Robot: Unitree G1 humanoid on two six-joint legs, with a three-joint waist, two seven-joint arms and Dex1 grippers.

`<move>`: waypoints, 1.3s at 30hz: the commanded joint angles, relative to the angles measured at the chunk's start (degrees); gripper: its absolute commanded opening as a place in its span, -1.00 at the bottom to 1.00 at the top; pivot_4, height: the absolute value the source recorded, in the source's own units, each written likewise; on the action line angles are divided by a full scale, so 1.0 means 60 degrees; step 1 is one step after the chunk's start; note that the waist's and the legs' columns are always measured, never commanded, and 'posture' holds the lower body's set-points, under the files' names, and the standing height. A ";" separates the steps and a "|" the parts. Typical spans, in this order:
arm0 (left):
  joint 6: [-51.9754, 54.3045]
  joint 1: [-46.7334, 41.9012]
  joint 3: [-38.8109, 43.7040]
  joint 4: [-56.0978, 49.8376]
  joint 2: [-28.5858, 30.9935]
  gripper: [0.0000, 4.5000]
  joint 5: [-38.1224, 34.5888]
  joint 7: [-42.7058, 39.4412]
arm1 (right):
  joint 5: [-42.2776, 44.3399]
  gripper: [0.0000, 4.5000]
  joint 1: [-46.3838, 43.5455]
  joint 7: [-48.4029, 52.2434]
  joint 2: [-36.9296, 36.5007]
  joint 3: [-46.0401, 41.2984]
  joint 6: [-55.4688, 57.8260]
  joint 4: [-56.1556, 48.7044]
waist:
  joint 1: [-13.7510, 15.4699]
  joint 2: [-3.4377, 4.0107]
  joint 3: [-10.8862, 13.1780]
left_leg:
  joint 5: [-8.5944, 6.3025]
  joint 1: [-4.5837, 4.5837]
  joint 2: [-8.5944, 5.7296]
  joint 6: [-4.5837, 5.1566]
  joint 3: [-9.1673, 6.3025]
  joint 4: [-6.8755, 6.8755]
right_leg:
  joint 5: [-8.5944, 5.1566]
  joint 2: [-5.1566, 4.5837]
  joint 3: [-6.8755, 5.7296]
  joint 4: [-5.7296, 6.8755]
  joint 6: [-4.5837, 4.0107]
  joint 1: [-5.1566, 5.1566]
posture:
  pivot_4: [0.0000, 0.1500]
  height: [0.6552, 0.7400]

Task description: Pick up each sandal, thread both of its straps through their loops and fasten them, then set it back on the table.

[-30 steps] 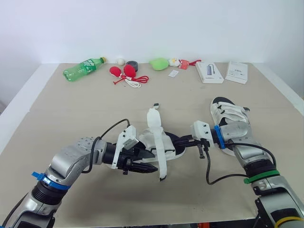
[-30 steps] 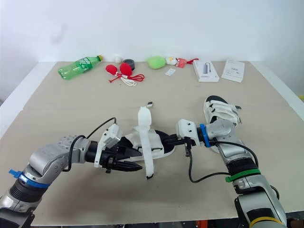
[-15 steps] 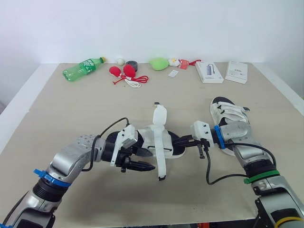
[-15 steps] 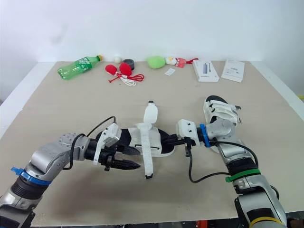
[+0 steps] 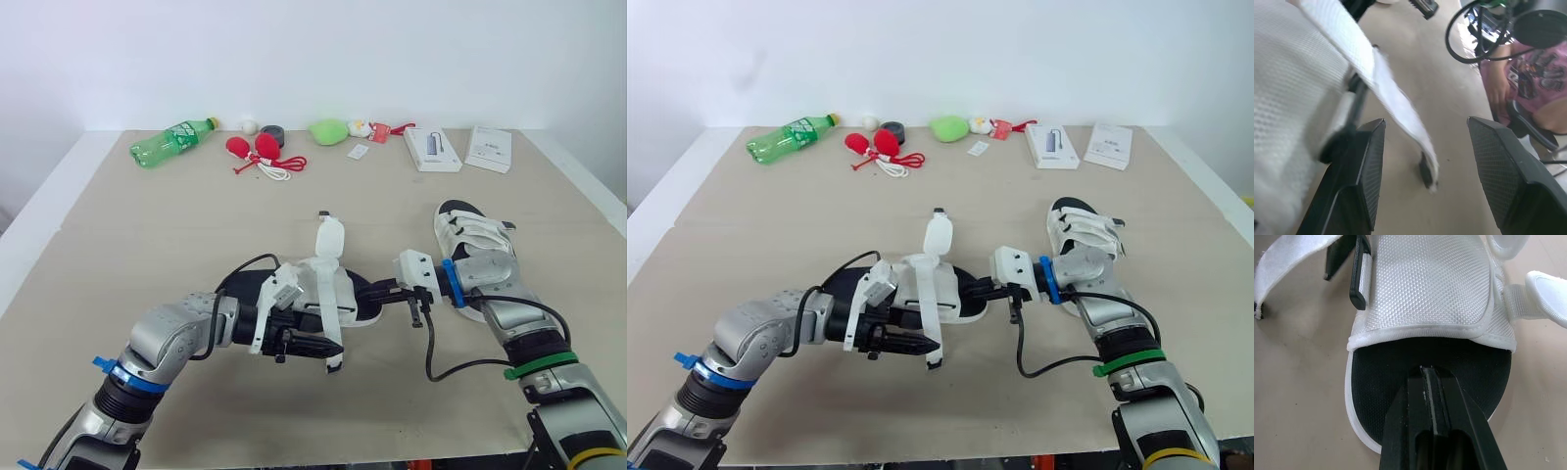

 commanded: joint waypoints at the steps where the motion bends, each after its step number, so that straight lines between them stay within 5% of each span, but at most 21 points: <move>1: 0.0239 -0.0163 0.0094 -0.0053 -0.0120 0.21 -0.0183 0.0150 | -0.0131 -1.00 0.0077 -0.0031 -0.0109 -0.0036 0.0063 -0.0080 | 0.0000 0.0000 0.0000 | 0.0000 0.0000 0.0000 0.0000 0.0000 0.0000 | 0.0000 0.0000 0.0000 0.0000 0.0000 0.0000 | 1.00 1.00; 5: 0.0552 -0.0199 0.0136 0.0052 -0.0173 -0.15 -0.0364 0.0177 | -0.0124 -1.00 0.0122 -0.0039 -0.0125 -0.0043 0.0084 -0.0121 | -0.0001 0.0000 0.0000 | 0.0000 0.0001 0.0000 0.0000 -0.0002 0.0000 | 0.0000 0.0000 0.0000 0.0000 0.0000 0.0001 | 1.00 1.00; 10: 0.0739 -0.0334 0.0219 0.0211 -0.0227 -0.97 -0.0479 0.0243 | -0.0136 -1.00 0.0113 -0.0059 -0.0124 -0.0051 0.0073 -0.0098 | -0.0001 0.0000 0.0000 | 0.0000 0.0001 -0.0001 0.0000 -0.0004 0.0000 | 0.0000 0.0000 -0.0002 0.0000 0.0000 0.0002 | 1.00 1.00; 22: 0.2422 -0.2261 0.1410 0.1520 0.1757 -0.97 -0.2471 -0.2339 | -0.0110 -1.00 0.0015 -0.0048 -0.0119 -0.0074 0.0095 -0.0032 | -0.0007 -0.0002 0.0002 | 0.0001 0.0000 0.0000 -0.0003 -0.0020 -0.0002 | -0.0008 0.0011 -0.0013 0.0004 -0.0010 -0.0001 | 1.00 1.00; 29: 0.2330 -0.3902 0.1872 0.3839 0.0912 -0.97 -0.2169 -0.1958 | -0.0134 -1.00 -0.0021 -0.0039 -0.0084 -0.0057 0.0056 0.0019 | -0.0024 -0.0004 0.0003 | 0.0002 -0.0004 -0.0013 -0.0002 -0.0020 -0.0001 | -0.0016 0.0003 -0.0012 0.0004 0.0008 0.0004 | 1.00 1.00; 39: 0.1152 -0.4530 0.0422 0.5077 0.0764 -0.97 -0.0609 -0.3320 | -0.0123 -1.00 0.0098 -0.0132 -0.0144 -0.0106 0.0091 -0.0119 | -0.0023 -0.0005 0.0003 | 0.0001 -0.0007 -0.0009 -0.0004 -0.0031 -0.0016 | -0.0026 0.0020 -0.0012 0.0011 0.0008 -0.0003 | 1.00 1.00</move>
